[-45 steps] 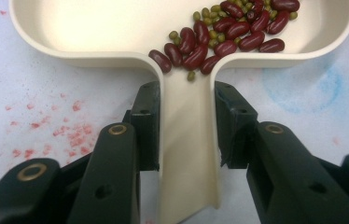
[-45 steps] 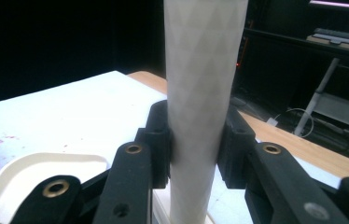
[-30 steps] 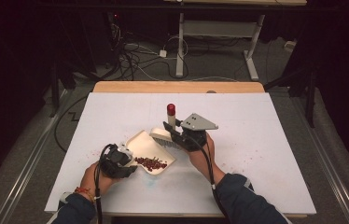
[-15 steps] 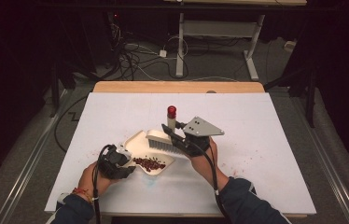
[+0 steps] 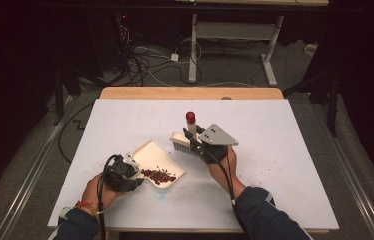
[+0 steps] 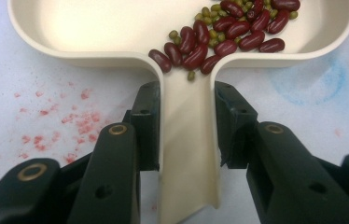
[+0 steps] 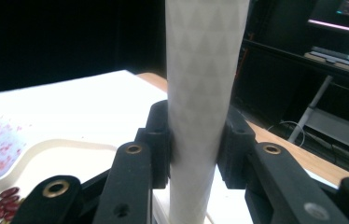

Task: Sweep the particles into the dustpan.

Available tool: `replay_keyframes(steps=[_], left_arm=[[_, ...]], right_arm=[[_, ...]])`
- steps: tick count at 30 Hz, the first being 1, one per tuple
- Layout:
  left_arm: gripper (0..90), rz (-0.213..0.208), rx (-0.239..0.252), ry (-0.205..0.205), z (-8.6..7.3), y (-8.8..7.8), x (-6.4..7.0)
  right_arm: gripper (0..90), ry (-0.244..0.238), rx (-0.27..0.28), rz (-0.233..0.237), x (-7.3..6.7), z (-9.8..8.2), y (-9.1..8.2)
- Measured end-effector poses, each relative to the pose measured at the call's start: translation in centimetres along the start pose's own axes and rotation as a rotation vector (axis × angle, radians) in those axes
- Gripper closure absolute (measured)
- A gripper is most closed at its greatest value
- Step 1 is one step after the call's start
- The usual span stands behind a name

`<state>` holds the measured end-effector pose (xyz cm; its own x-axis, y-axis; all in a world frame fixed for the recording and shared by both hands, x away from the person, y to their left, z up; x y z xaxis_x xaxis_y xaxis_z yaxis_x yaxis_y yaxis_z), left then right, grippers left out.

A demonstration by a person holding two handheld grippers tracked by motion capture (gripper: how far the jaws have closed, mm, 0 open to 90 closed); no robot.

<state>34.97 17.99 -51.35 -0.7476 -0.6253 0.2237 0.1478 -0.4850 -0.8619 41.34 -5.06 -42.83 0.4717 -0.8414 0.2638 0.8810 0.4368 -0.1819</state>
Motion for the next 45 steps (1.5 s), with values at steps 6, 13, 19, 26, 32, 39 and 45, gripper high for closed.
replay_keyframes(steps=[6,13,19,26,32,39,45], left_arm=[[63.5,0.005,0.009,-0.017,-0.2,-0.1,-0.4],[63.4,0.012,0.008,-0.022,-0.3,-0.1,-0.6],[63.4,0.015,0.007,-0.020,-0.4,-0.2,-0.6],[63.4,0.009,0.012,-0.033,-0.6,-0.4,-0.8],[63.4,0.010,0.018,-0.041,-0.7,-0.4,-1.0],[63.4,0.021,0.019,-0.045,-0.7,-0.4,-1.2],[63.4,0.028,0.026,-0.055,-0.9,-0.5,-1.4]], right_arm=[[70.1,0.032,0.016,0.021,-1.3,0.0,0.6],[70.1,0.024,0.003,0.139,-2.9,0.6,-0.8],[70.0,0.026,0.043,0.162,-2.9,2.1,-2.2],[70.0,0.062,0.060,0.127,-0.2,3.3,-3.2],[70.0,0.068,0.036,0.100,3.5,2.9,-5.4],[70.0,0.072,0.017,0.056,8.1,2.2,-8.9],[70.0,0.055,0.003,0.030,10.8,1.6,-11.8]])
Point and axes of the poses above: each handheld gripper's, and its own axes: y roughly forward along the jaws, z roughly out of its top, x roughly to its right, the point moved 5 cm from there along y, roughly forward along the jaws, and after that the axes turned 12 degrees about -z, right-handed, at the moved point
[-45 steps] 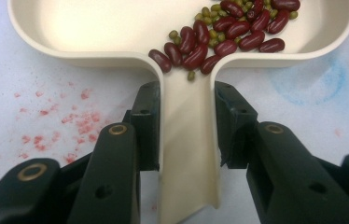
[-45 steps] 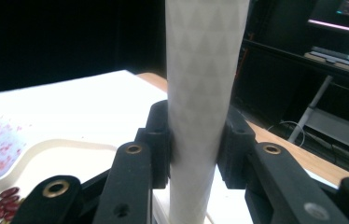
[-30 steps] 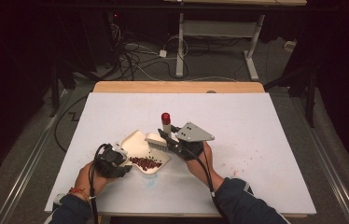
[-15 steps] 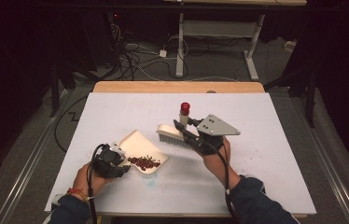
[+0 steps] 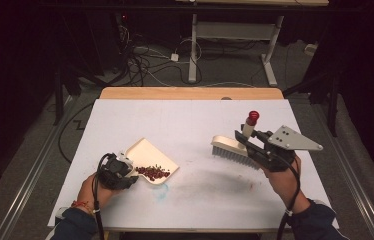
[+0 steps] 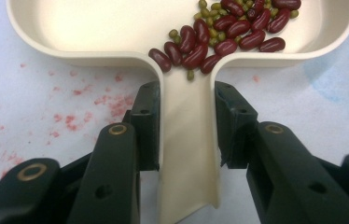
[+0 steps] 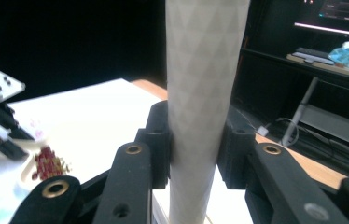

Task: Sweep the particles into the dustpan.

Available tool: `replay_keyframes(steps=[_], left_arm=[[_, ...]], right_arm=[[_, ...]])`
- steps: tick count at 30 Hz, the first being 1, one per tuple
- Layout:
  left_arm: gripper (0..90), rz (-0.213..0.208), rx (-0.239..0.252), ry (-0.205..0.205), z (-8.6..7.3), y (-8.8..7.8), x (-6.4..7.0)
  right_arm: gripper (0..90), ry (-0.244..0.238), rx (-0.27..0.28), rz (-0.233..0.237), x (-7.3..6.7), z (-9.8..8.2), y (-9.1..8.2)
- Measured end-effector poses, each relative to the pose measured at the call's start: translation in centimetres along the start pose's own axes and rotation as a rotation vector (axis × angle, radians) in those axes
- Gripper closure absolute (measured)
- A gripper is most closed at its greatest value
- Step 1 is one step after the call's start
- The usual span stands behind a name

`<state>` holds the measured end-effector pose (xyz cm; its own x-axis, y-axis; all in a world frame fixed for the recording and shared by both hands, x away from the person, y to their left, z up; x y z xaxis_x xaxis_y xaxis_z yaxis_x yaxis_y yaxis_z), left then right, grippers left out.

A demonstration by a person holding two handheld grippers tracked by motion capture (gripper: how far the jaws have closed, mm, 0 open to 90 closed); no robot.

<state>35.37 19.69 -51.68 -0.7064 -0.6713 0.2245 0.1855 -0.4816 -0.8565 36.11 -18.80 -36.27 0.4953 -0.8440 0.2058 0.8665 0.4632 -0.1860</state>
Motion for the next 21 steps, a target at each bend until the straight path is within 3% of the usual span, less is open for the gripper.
replay_keyframes(steps=[11,17,21], left_arm=[[63.4,0.003,0.011,-0.015,-0.2,-0.1,-0.3],[63.4,0.007,0.022,-0.031,-0.3,0.0,-0.3],[63.4,0.019,0.034,-0.047,-0.3,-0.1,-0.4]], right_arm=[[69.9,-0.011,-0.073,0.008,2.6,-2.1,-4.1],[69.9,-0.005,-0.129,0.058,3.6,-2.8,-5.2],[69.9,-0.003,-0.186,0.119,3.9,-3.4,-5.3]])
Point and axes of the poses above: each handheld gripper's, and its own axes: y roughly forward along the jaws, z roughly out of its top, x roughly to its right, the point moved 5 cm from there along y, roughly forward along the jaws, and after that the axes turned 12 degrees about -z, right-handed, at the moved point
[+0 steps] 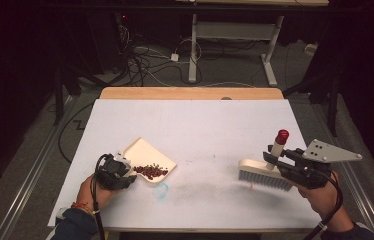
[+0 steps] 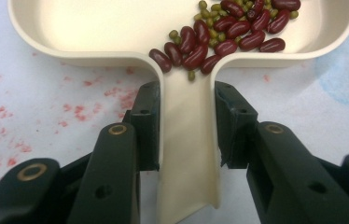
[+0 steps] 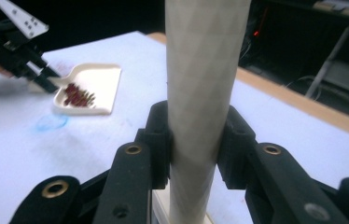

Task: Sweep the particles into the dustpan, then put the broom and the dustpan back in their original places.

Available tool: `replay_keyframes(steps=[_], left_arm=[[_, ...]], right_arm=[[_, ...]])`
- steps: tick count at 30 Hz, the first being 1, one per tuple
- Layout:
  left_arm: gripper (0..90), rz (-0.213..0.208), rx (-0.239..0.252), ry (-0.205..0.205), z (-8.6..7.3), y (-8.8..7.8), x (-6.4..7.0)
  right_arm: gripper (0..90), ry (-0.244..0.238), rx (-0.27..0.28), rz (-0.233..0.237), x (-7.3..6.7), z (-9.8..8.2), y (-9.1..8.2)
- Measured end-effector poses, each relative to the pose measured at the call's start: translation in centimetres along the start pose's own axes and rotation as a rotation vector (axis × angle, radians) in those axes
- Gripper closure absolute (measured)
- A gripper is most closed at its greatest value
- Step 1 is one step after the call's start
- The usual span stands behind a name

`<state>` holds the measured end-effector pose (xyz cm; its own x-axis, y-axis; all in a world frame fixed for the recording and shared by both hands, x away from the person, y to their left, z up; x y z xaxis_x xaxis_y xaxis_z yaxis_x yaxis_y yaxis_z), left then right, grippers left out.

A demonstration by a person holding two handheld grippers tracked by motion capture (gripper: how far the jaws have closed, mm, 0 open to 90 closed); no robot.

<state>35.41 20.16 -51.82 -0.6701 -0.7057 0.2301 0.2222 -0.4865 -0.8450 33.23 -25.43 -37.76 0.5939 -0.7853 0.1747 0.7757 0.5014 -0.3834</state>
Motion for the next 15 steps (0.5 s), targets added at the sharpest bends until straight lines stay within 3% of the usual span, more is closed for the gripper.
replay_keyframes(steps=[2,8,12,15], left_arm=[[63.4,0.005,0.014,-0.016,0.0,-0.1,-0.1],[63.5,0.033,0.051,-0.055,0.7,-0.3,-0.8],[63.5,0.037,0.049,-0.061,1.0,-0.1,-1.1],[63.5,0.048,0.047,-0.066,1.3,-0.1,-1.4]], right_arm=[[69.9,-0.008,-0.040,0.027,0.0,-0.2,0.3],[69.7,-0.004,-0.093,0.062,0.4,-1.1,2.2],[69.6,0.023,-0.109,0.081,0.8,-1.2,3.5],[69.2,0.007,-0.125,0.082,1.1,-0.8,4.3]])
Point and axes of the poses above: each handheld gripper's, and its own axes: y roughly forward along the jaws, z roughly out of its top, x roughly to its right, the point moved 5 cm from there along y, roughly forward along the jaws, and after that the axes turned 12 degrees about -z, right-handed, at the moved point
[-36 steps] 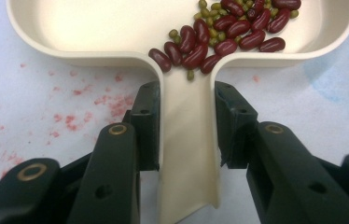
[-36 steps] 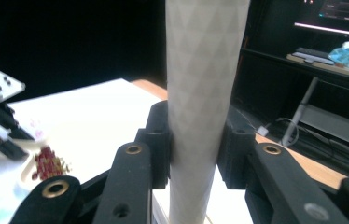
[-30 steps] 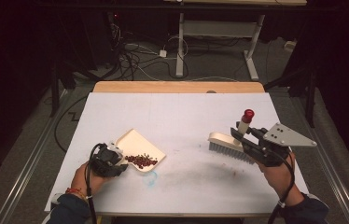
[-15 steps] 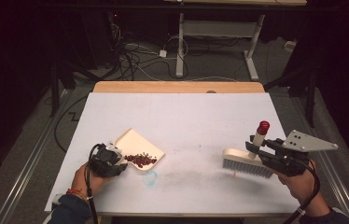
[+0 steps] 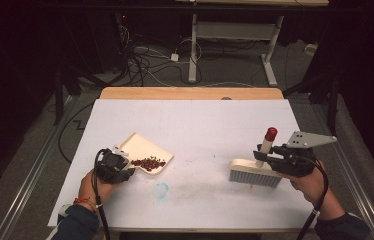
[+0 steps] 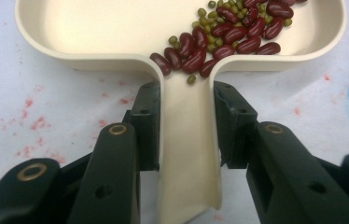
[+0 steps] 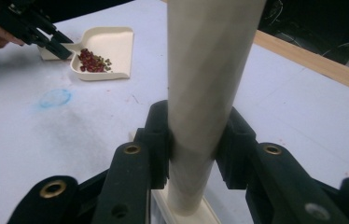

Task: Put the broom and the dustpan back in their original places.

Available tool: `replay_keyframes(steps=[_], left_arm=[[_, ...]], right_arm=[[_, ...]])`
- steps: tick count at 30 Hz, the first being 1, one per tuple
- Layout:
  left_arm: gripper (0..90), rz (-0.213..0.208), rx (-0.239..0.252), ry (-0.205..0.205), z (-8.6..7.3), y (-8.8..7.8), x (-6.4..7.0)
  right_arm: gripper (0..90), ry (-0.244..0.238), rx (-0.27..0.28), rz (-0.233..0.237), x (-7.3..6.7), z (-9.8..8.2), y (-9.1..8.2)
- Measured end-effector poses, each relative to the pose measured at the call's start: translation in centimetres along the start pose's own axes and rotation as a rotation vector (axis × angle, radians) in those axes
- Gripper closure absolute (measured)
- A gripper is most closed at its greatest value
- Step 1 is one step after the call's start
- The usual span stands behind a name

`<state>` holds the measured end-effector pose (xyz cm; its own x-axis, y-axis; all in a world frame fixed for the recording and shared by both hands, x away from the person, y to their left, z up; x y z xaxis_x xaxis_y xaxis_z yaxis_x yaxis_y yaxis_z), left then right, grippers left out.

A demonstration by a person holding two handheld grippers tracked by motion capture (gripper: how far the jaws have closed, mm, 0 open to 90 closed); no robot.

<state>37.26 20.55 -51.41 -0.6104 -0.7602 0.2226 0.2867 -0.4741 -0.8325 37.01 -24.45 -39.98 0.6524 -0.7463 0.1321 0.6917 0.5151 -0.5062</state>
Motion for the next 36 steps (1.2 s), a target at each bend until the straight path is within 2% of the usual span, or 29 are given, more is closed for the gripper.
replay_keyframes(steps=[3,12,16,18,21,23,25,26,28,30,33,35,36], left_arm=[[63.5,0.010,0.010,-0.009,0.3,0.0,-0.3],[63.5,0.031,0.038,-0.061,0.6,0.4,-0.7],[63.5,0.039,0.048,-0.098,0.9,0.7,-1.1],[63.4,0.051,0.061,-0.120,1.1,0.9,-1.5],[63.0,0.044,0.080,-0.160,1.4,1.2,-1.8],[62.1,0.039,0.100,-0.179,1.6,1.3,-1.8],[56.3,0.013,0.105,-0.181,1.6,1.5,-1.4],[53.6,0.005,0.101,-0.176,1.5,1.5,-1.2],[53.9,-0.012,0.099,-0.161,1.3,1.6,-0.5],[51.6,-0.048,0.088,-0.147,1.0,1.6,0.4],[46.9,-0.024,0.081,-0.088,0.5,1.1,1.5],[44.8,-0.035,0.117,-0.058,0.2,0.6,2.0],[44.4,-0.036,0.128,-0.038,0.0,0.3,2.2]], right_arm=[[68.4,-0.006,-0.005,-0.008,0.5,0.4,1.1],[65.5,0.023,-0.032,-0.055,1.7,1.4,4.5],[64.2,0.050,-0.054,-0.100,2.6,1.4,5.9],[62.9,0.043,-0.064,-0.125,2.9,1.4,6.7],[61.8,0.048,-0.089,-0.148,3.5,1.2,8.0],[60.6,0.052,-0.115,-0.188,4.0,0.9,8.9],[60.1,0.073,-0.130,-0.201,4.4,0.7,9.7],[59.3,0.068,-0.135,-0.220,4.6,0.5,10.0],[59.1,0.076,-0.149,-0.273,4.8,0.4,10.5],[57.7,0.079,-0.156,-0.292,4.9,0.4,11.0],[51.6,0.098,-0.178,-0.369,5.4,0.3,11.6],[48.9,0.128,-0.176,-0.419,5.8,0.3,11.7],[48.9,0.141,-0.169,-0.419,5.7,0.4,11.7]])
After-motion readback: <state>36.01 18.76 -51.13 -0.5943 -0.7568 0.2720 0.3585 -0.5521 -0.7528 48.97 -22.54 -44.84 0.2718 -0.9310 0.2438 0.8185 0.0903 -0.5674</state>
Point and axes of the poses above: each handheld gripper's, and its own axes: y roughly forward along the jaws, z roughly out of its top, x roughly to its right, the point moved 5 cm from there along y, roughly forward along the jaws, and after that the axes turned 12 degrees about -z, right-handed, at the moved point
